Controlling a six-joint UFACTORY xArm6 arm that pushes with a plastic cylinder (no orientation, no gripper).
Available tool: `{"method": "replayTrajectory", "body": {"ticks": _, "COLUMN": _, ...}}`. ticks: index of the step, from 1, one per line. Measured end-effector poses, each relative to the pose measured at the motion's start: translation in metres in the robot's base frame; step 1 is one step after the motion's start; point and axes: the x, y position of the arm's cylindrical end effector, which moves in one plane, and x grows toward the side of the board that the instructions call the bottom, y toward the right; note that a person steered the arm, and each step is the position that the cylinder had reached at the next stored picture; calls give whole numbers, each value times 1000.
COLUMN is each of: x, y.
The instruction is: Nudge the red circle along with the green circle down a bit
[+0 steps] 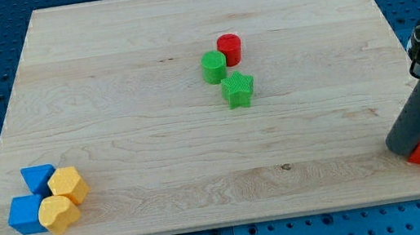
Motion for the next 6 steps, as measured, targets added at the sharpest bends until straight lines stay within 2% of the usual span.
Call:
{"method": "replayTrajectory", "body": {"ticks": 1, "x": -15, "y": -19}}
{"method": "replayTrajectory", "body": {"ticks": 3, "x": -121, "y": -36}}
{"method": "replayTrajectory", "body": {"ticks": 5, "x": -215, "y": -108}}
{"method": "replayTrajectory", "body": {"ticks": 6, "x": -227, "y": -157}}
